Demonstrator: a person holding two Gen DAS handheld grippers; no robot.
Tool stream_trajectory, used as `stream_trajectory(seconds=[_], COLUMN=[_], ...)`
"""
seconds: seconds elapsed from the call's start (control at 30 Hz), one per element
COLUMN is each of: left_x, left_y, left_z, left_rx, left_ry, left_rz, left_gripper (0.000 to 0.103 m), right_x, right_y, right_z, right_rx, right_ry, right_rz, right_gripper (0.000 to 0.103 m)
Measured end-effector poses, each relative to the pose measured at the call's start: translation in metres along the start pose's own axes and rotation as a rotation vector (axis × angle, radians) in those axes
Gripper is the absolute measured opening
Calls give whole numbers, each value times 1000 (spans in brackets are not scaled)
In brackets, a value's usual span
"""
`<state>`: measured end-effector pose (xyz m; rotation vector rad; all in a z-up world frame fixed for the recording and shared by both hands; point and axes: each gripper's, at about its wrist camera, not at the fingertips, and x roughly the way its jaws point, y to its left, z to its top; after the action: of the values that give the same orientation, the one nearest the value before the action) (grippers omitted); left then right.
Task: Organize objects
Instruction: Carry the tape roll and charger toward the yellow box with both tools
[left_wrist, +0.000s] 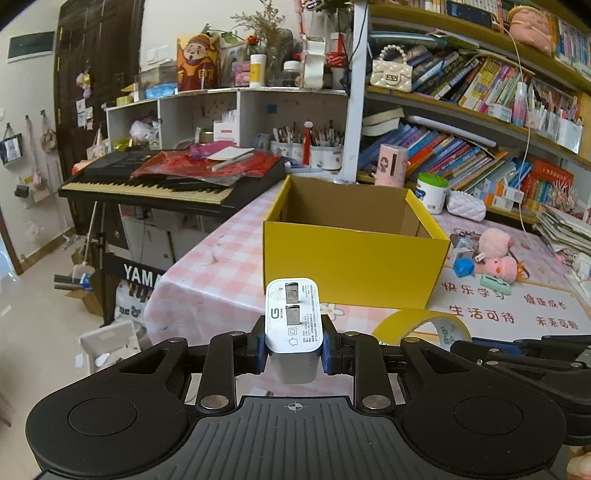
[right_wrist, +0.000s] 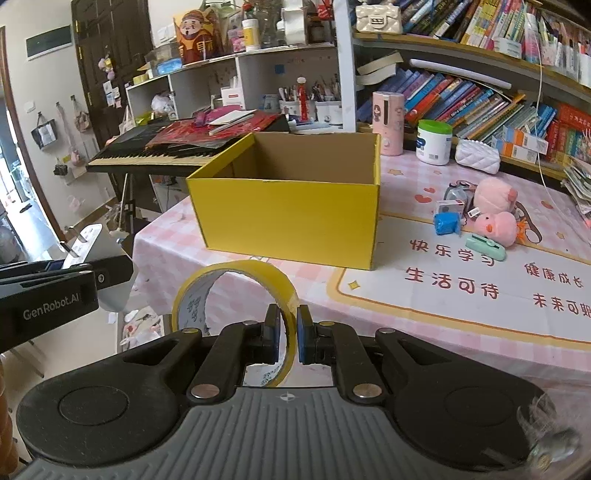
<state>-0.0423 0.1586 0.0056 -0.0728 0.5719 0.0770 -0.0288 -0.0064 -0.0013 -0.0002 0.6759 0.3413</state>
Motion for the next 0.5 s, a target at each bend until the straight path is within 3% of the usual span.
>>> stream_trajectory(seconds=[0.5], left_x=[-9], left_y=[12], left_z=[-1], left_rx=[-1], left_ry=[-17], left_rz=[-18], left_gripper=[25], right_x=[-8], right_y=[17], right_z=[-5], right_rx=[-16], right_ry=[-6], right_rz=[-2], right_gripper=[9])
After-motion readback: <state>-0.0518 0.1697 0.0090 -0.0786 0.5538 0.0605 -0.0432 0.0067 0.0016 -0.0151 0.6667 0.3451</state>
